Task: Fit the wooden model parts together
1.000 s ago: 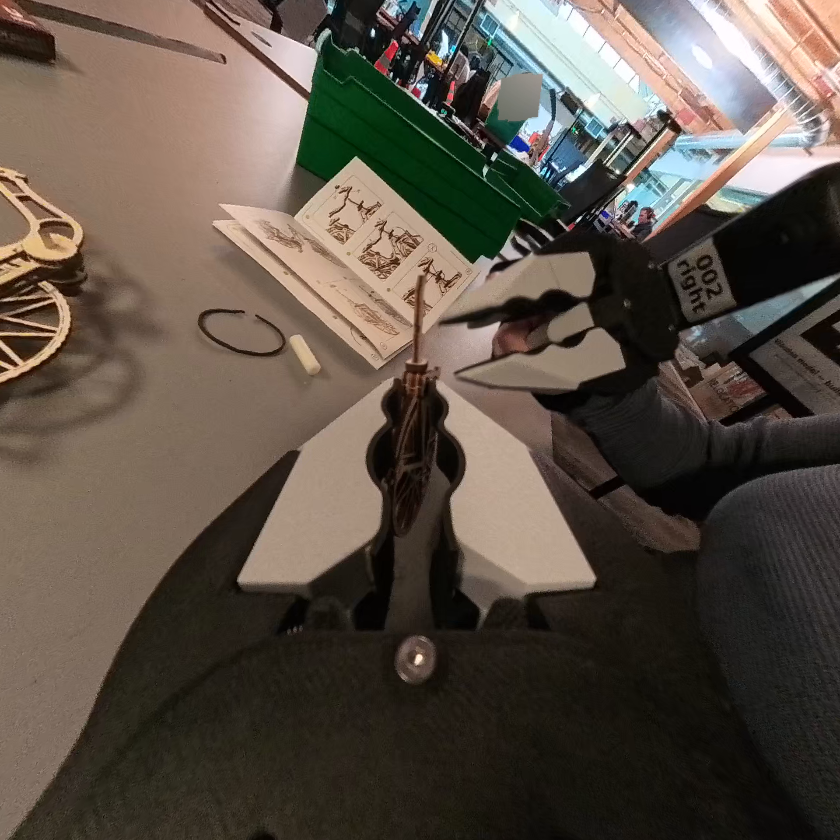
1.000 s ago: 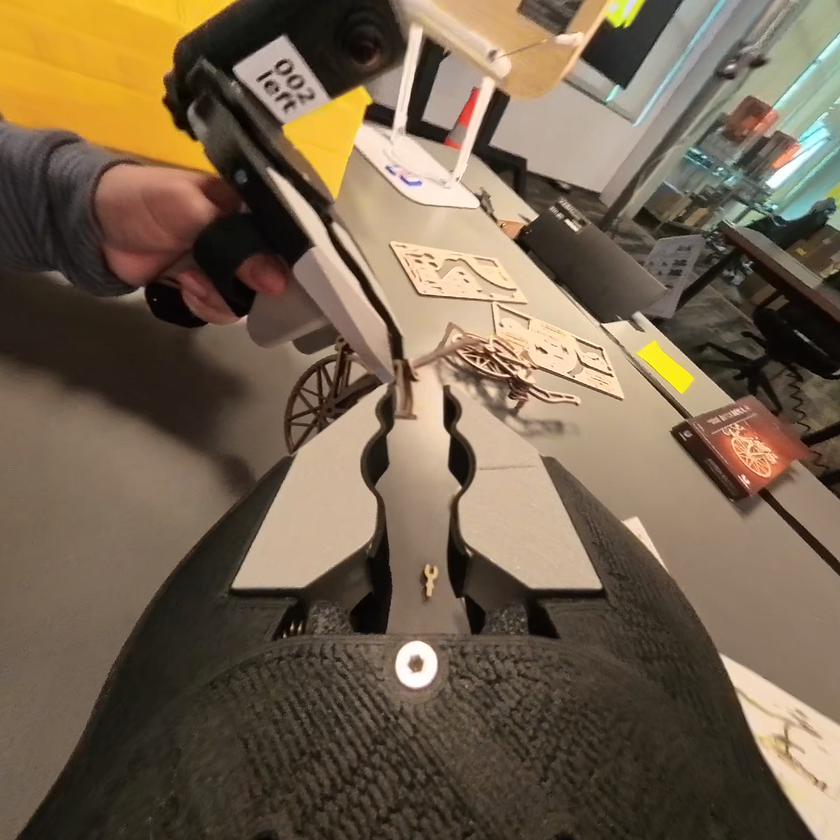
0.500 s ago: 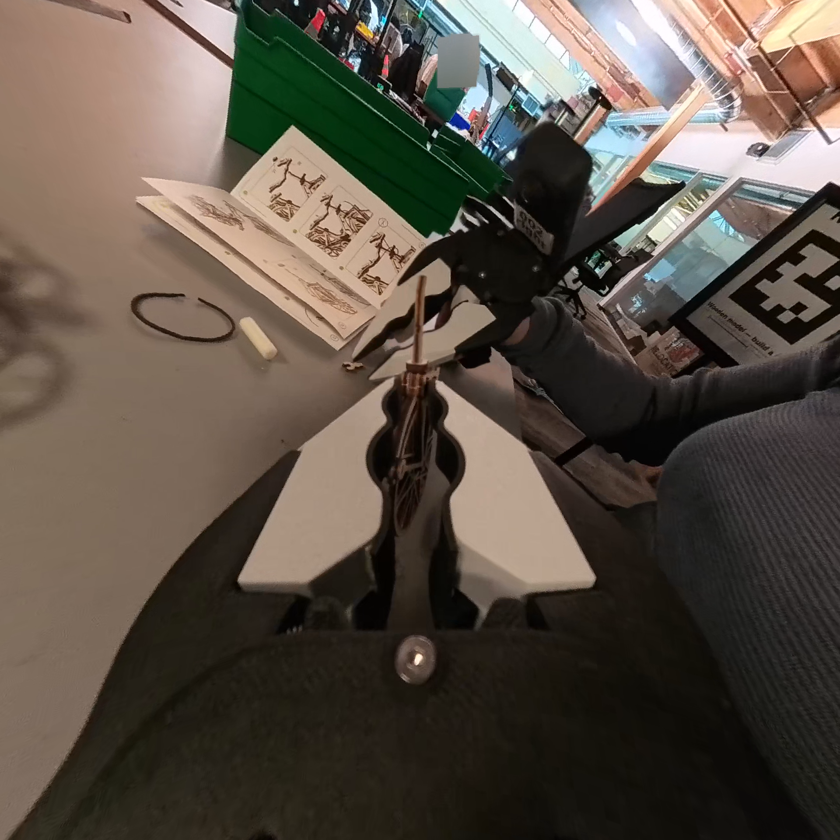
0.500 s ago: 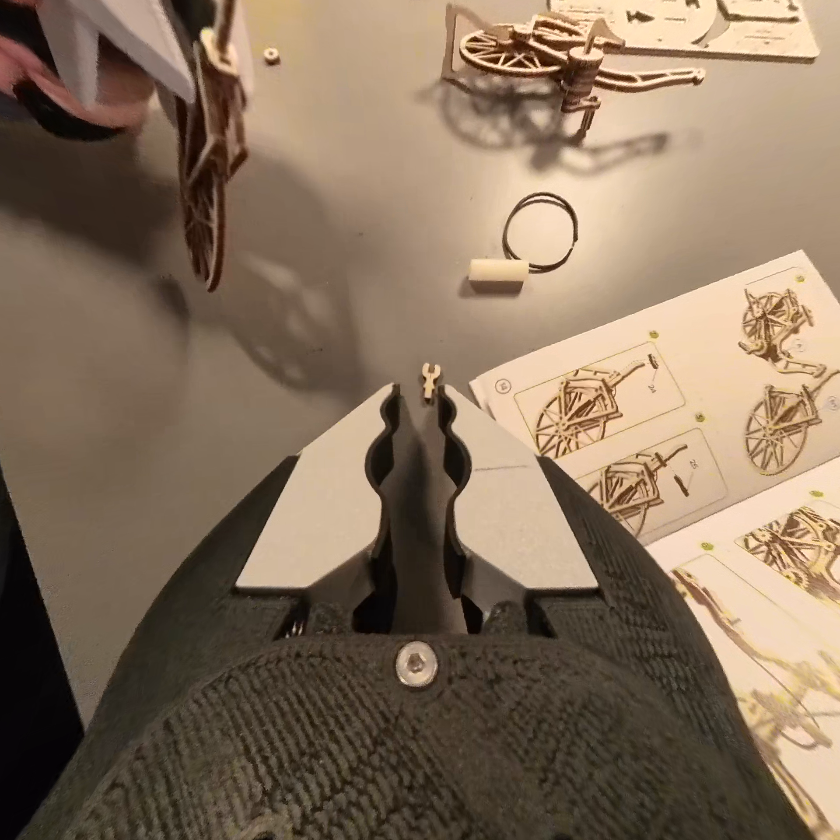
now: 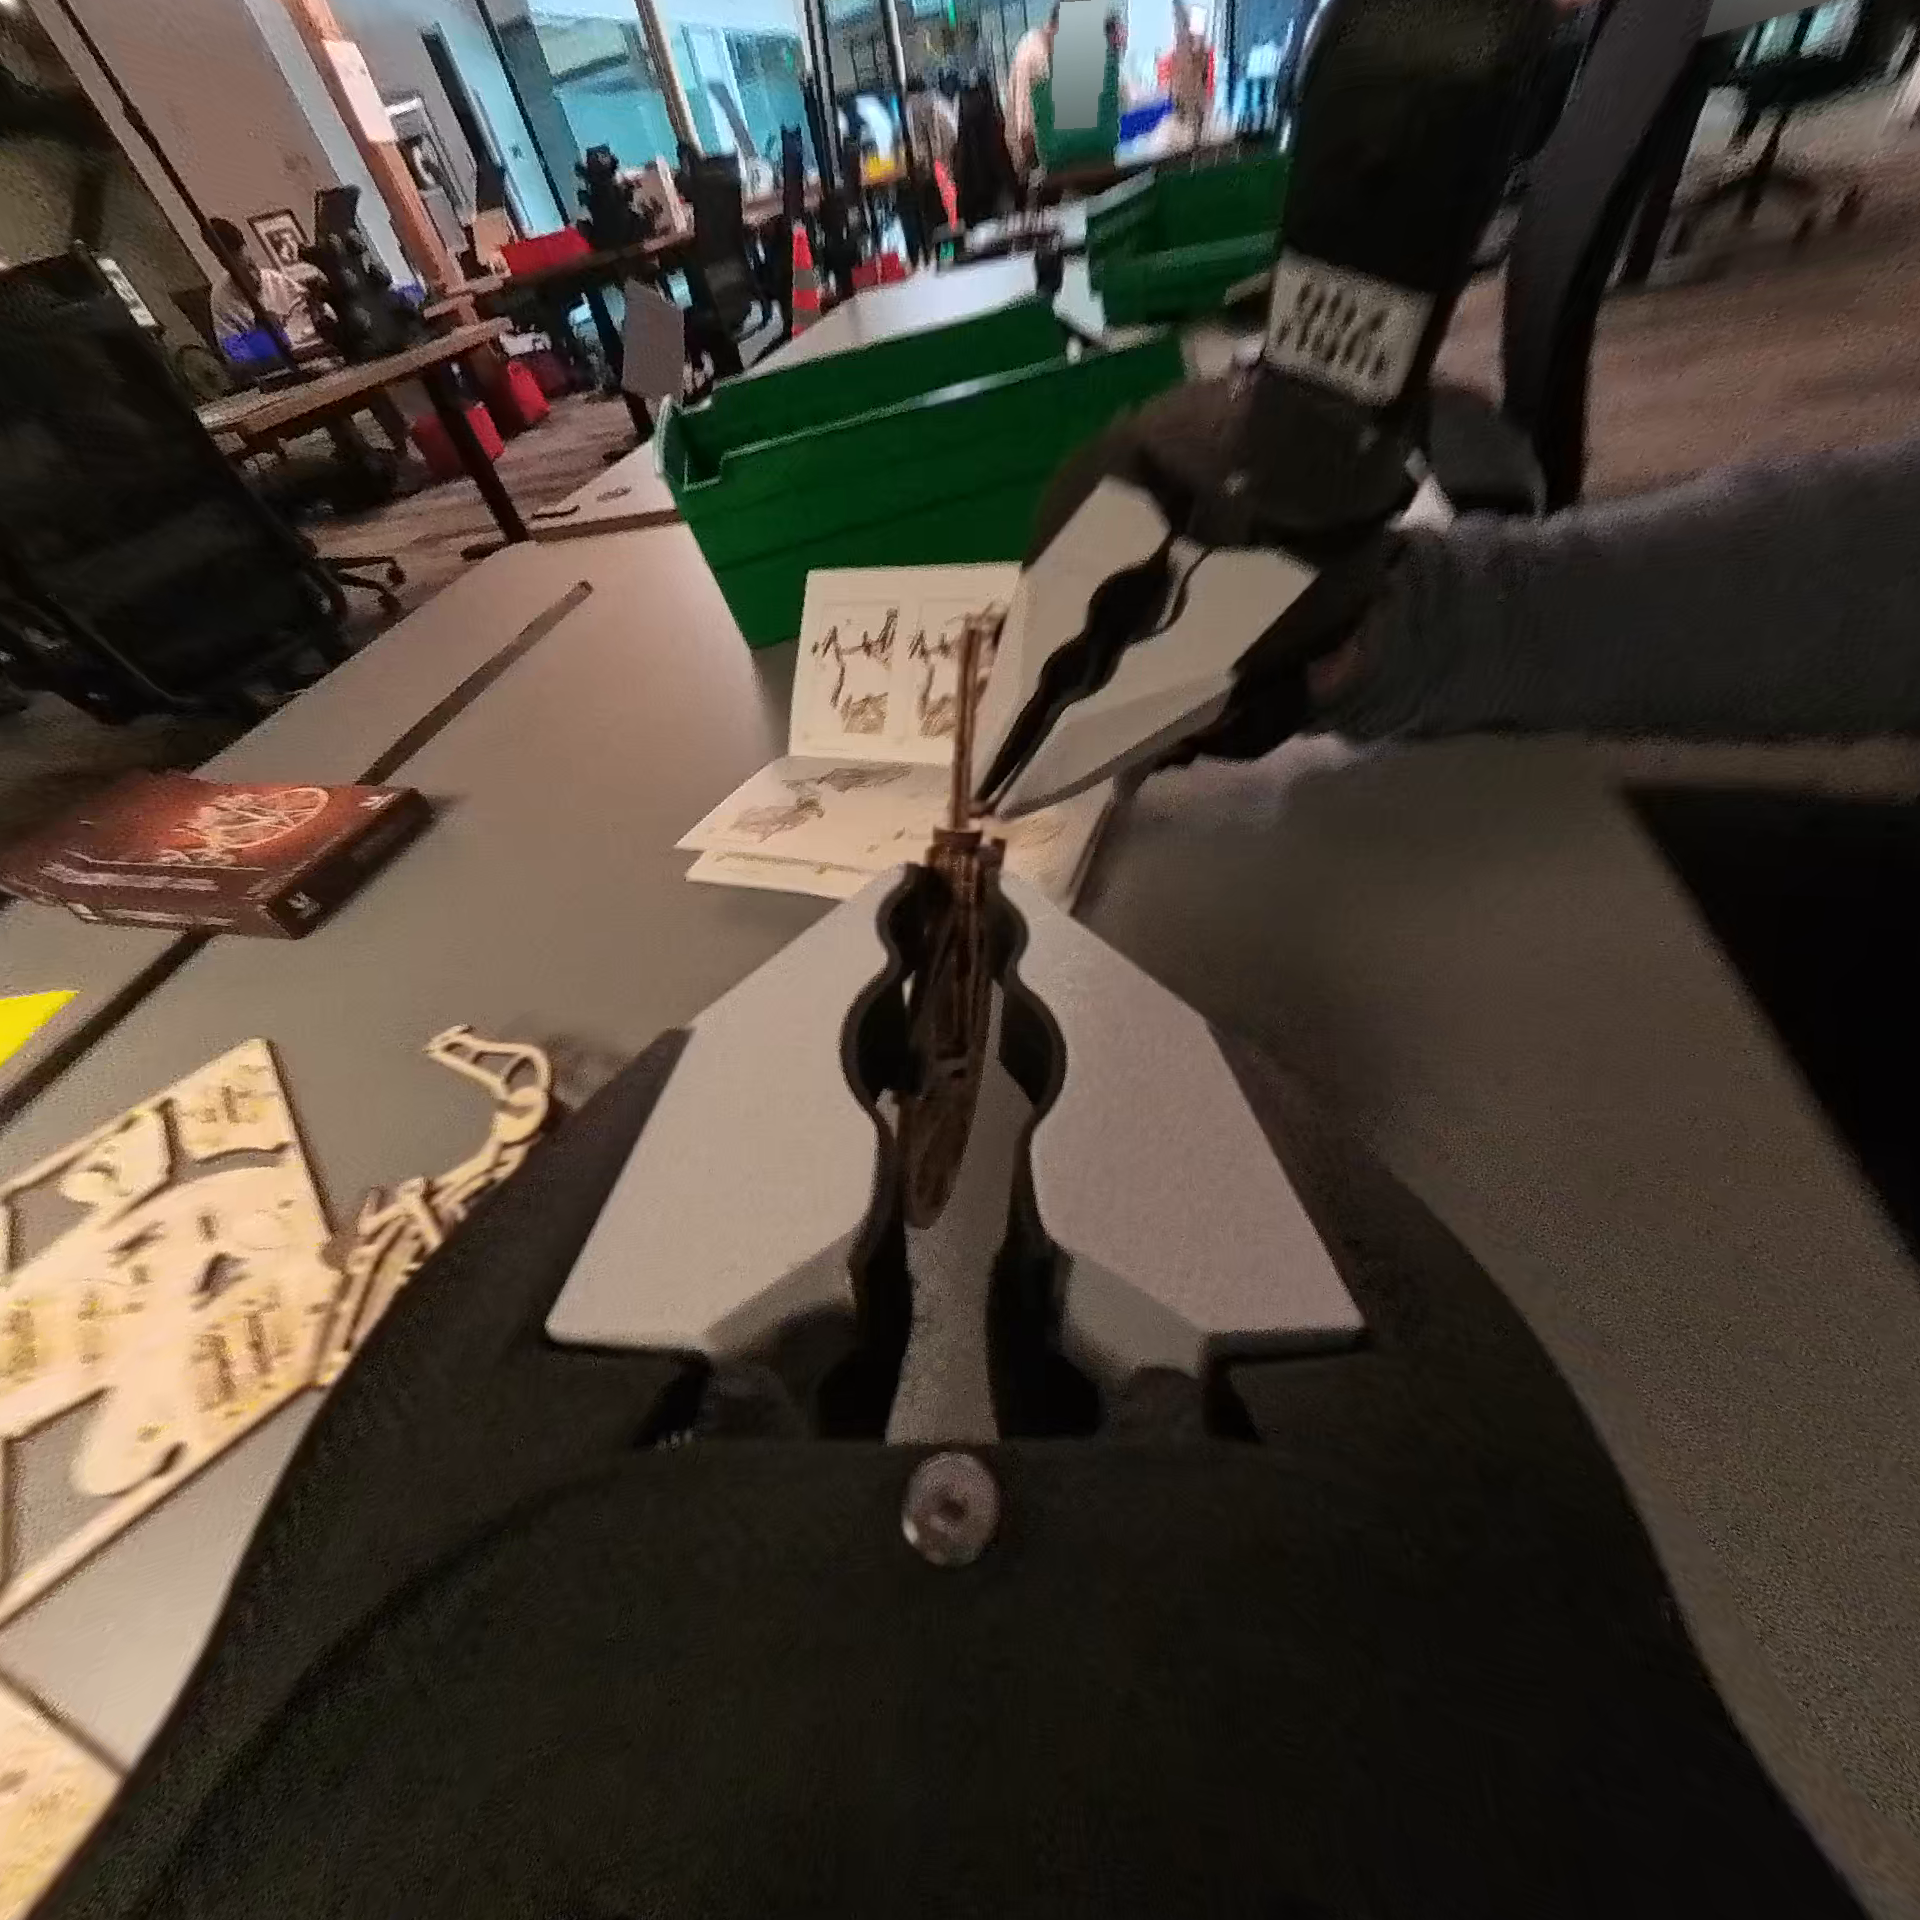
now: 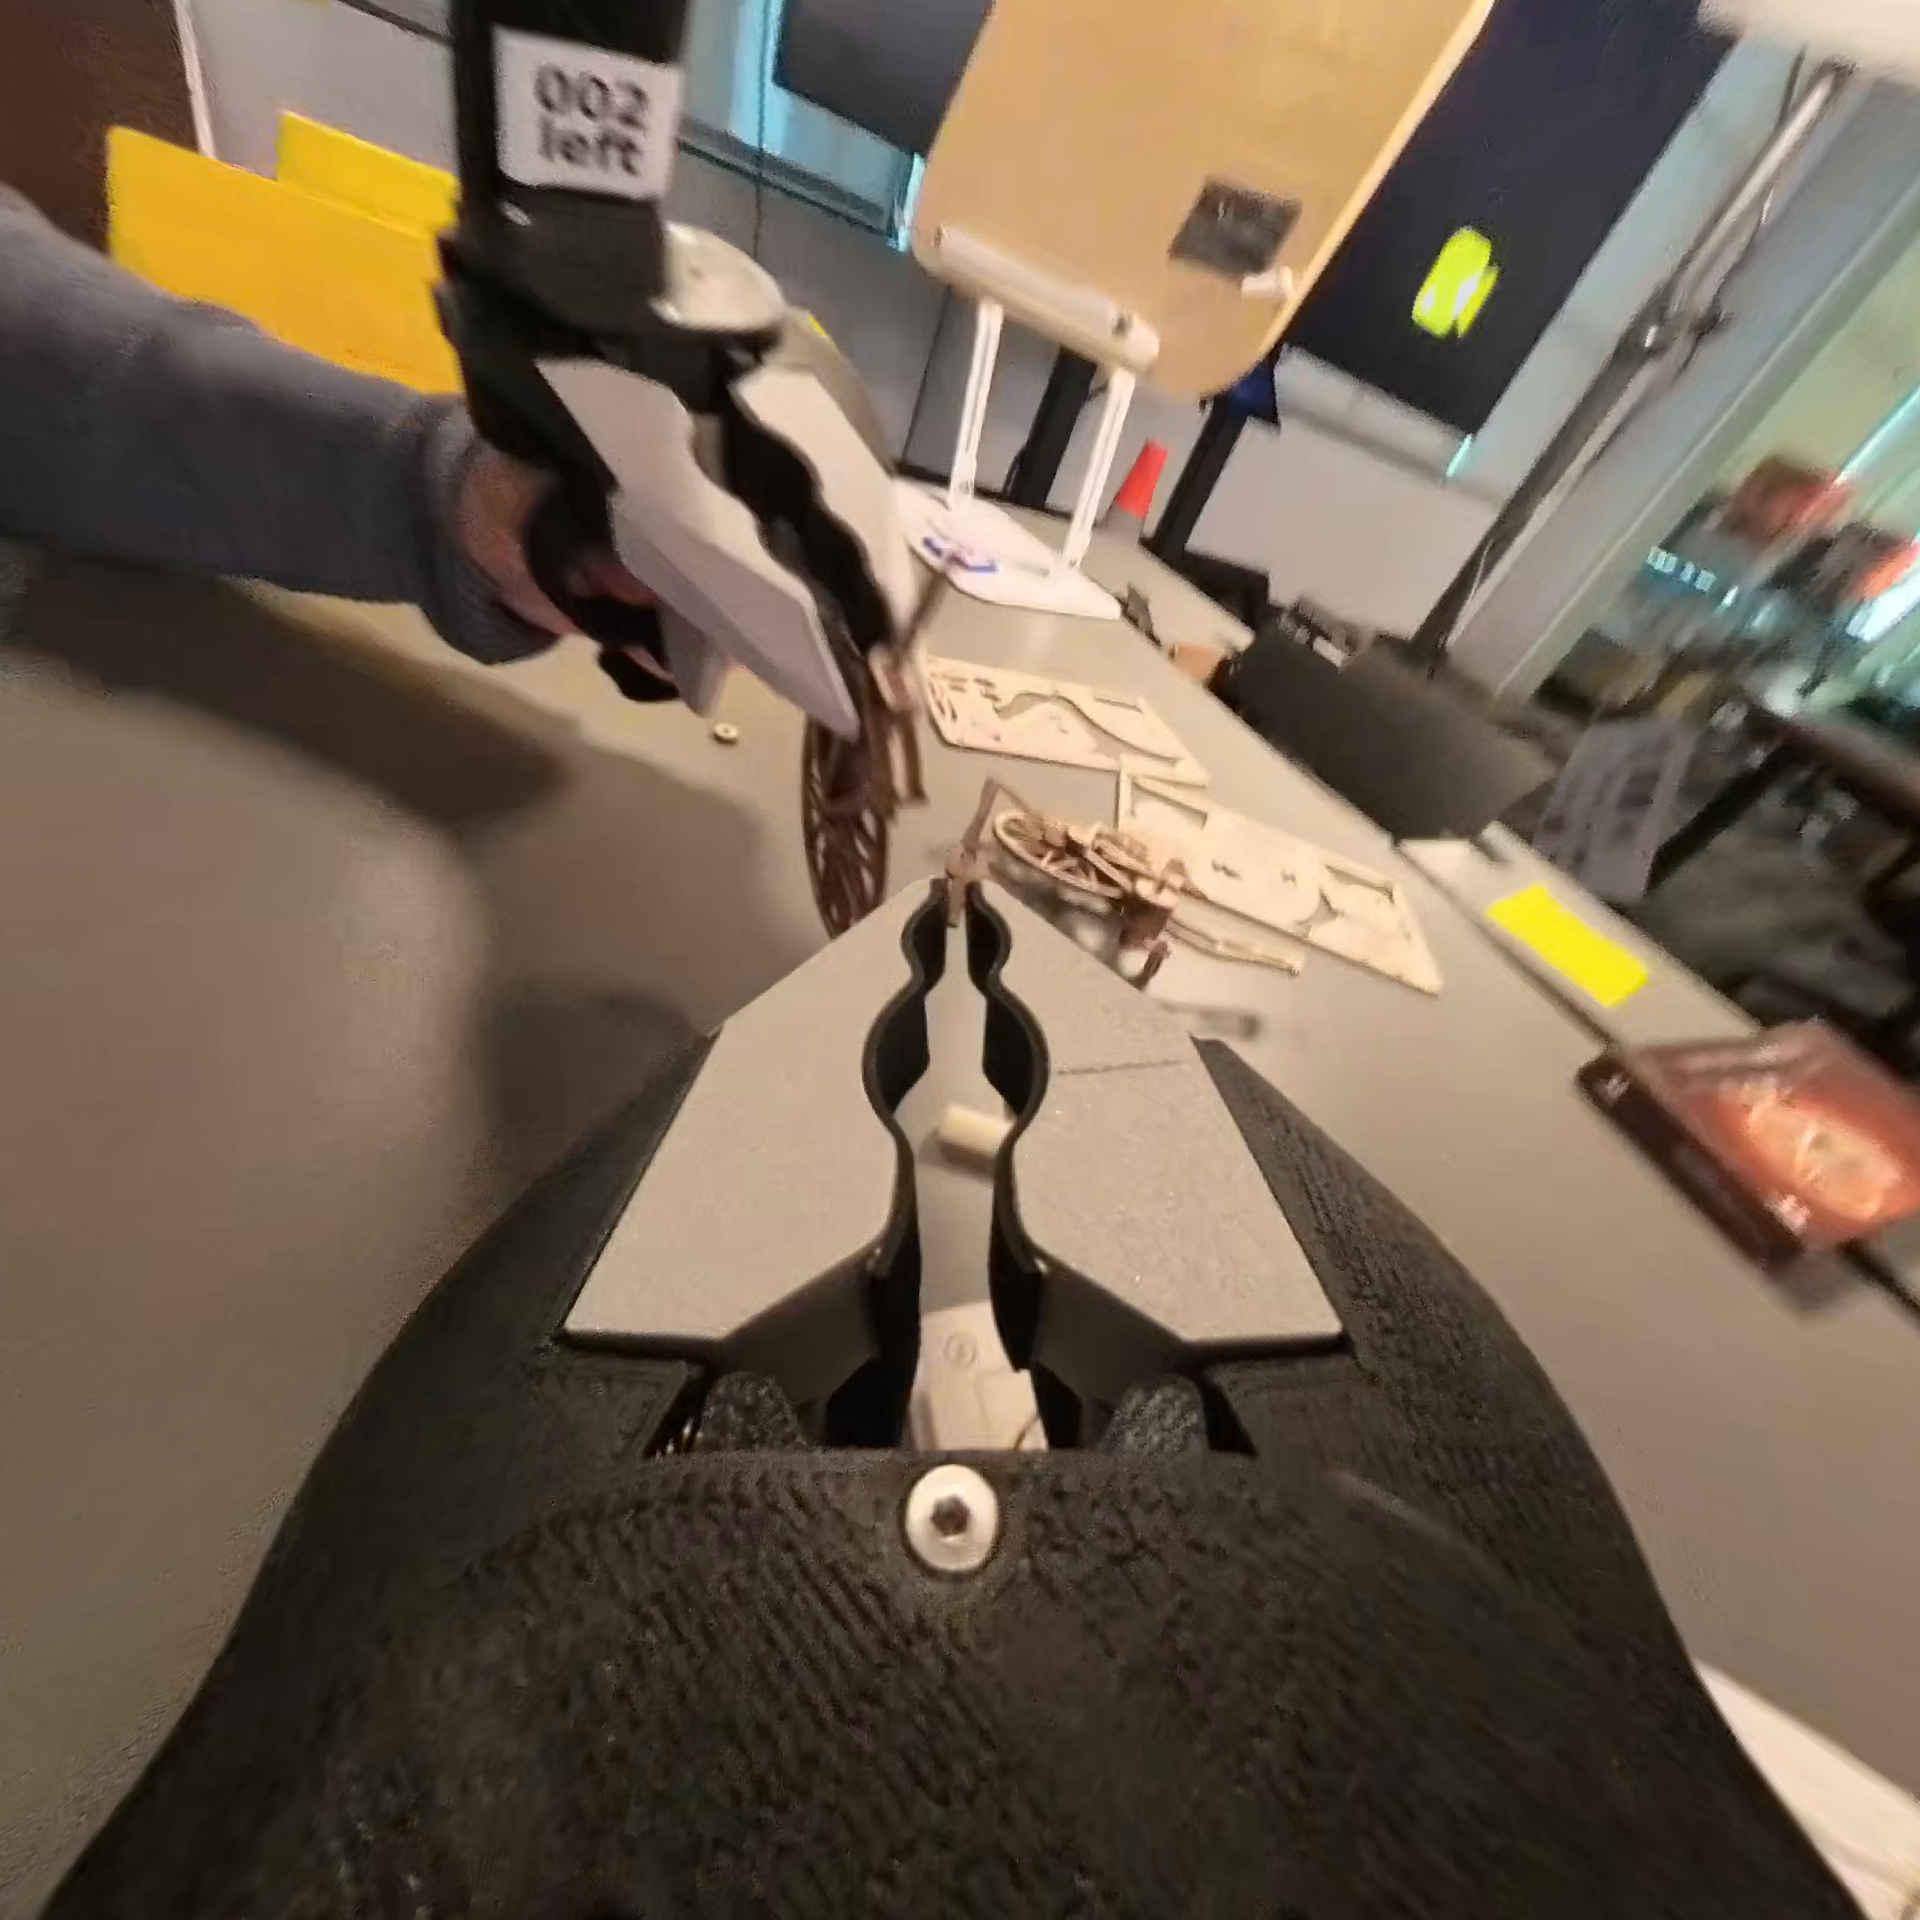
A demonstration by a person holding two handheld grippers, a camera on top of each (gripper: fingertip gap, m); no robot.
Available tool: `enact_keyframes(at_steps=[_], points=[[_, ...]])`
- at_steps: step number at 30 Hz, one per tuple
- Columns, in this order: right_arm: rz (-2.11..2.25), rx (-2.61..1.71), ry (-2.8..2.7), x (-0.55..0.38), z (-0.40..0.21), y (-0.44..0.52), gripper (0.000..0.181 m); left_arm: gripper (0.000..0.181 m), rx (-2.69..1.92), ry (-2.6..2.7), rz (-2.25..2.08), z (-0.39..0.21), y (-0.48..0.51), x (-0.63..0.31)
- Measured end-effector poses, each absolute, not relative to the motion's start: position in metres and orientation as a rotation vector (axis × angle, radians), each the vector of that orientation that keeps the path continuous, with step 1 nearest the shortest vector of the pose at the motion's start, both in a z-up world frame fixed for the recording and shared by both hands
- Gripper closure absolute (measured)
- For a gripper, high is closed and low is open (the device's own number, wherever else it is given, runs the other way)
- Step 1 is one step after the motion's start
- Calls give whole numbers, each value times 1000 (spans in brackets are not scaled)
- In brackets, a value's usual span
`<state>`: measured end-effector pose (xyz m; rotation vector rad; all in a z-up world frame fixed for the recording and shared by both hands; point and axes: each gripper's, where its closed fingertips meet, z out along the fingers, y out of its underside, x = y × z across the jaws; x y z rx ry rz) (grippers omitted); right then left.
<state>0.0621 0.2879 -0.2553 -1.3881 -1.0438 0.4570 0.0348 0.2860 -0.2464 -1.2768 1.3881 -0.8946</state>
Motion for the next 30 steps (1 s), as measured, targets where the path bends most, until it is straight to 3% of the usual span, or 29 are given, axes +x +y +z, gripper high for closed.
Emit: enact_keyframes(at_steps=[7,20,30], points=[[440,-1366,-1125,54,-267,287,181,171,-1246,1590,-826,-279,294,53],[487,-1384,-1207,53,-278,278,181,172,-1212,1769,-823,-286,281,54],[278,-1292,-1306,50,-279,274,181,172,-1173,1856,-633,-288,277,51]])
